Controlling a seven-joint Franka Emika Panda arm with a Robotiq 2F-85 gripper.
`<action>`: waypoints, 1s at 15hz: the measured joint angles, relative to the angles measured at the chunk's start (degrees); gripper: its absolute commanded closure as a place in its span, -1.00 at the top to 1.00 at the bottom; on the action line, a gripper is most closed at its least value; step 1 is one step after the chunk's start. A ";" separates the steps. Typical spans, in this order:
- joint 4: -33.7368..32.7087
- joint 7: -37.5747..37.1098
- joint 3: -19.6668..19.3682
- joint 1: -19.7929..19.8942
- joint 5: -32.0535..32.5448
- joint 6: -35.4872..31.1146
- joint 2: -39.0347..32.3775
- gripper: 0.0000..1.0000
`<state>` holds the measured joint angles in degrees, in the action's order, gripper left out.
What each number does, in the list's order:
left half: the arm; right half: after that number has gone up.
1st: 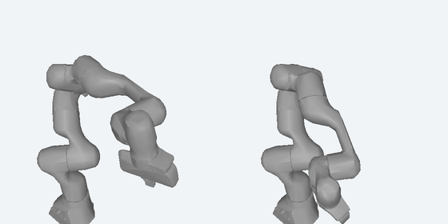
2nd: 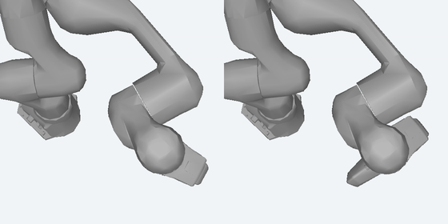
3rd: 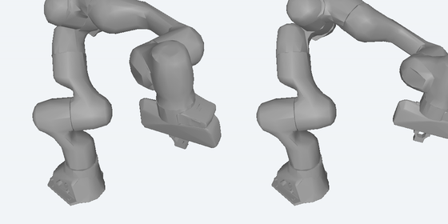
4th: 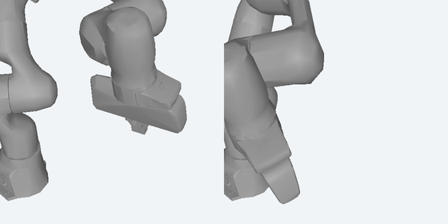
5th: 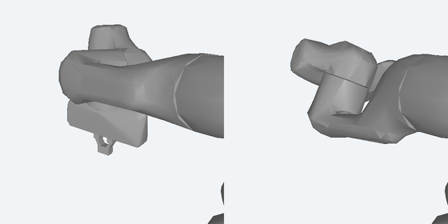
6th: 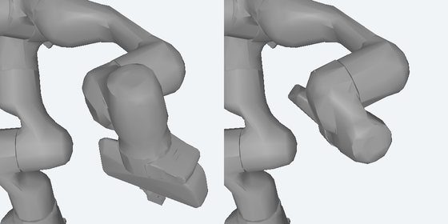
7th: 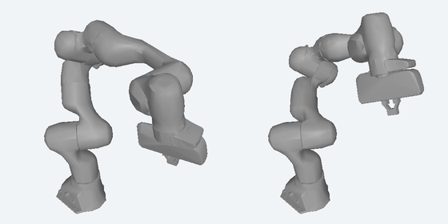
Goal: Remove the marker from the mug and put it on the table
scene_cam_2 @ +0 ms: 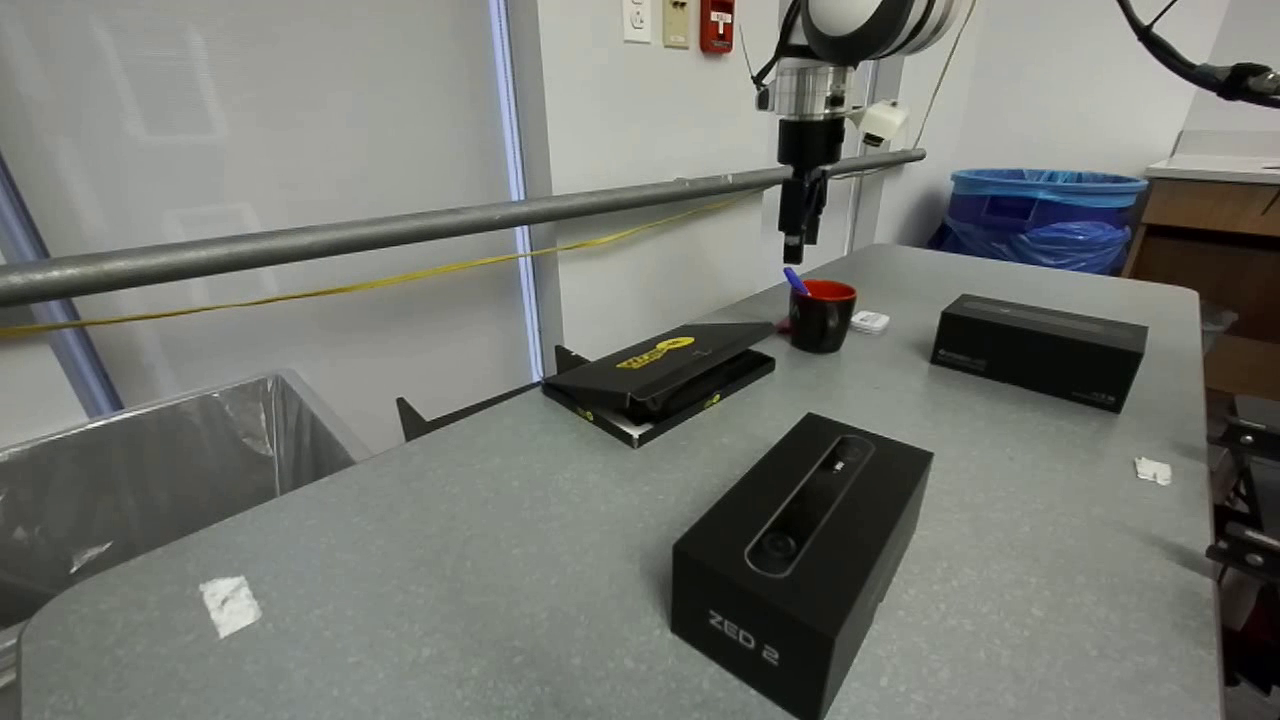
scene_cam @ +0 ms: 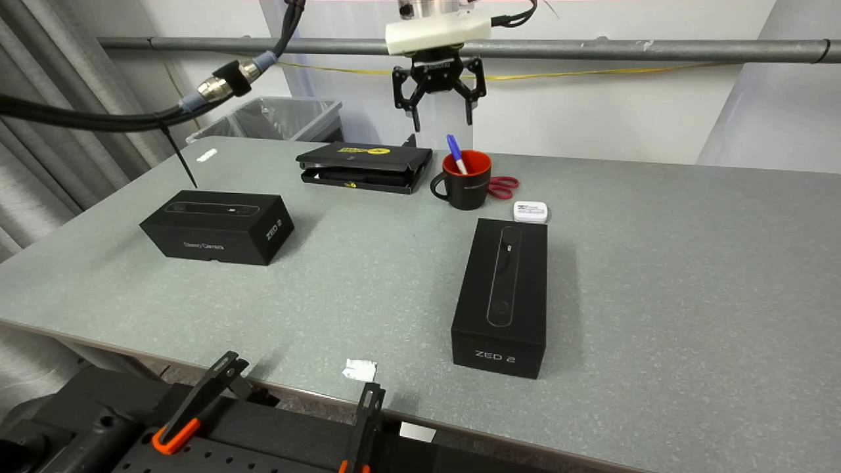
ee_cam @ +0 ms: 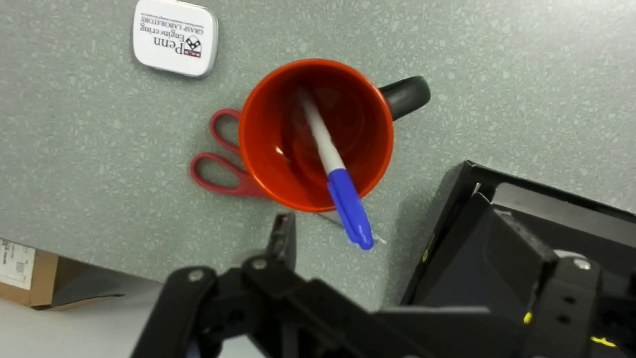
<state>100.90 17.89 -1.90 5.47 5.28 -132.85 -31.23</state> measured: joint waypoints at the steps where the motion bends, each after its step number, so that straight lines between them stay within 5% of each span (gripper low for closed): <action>1: 0.00 0.31 0.01 -0.01 0.21 0.00 -0.16 1.00; 15: -2.94 4.64 0.05 0.02 2.23 0.00 -4.56 1.00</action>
<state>97.96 22.52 -1.85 5.49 7.52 -132.86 -35.79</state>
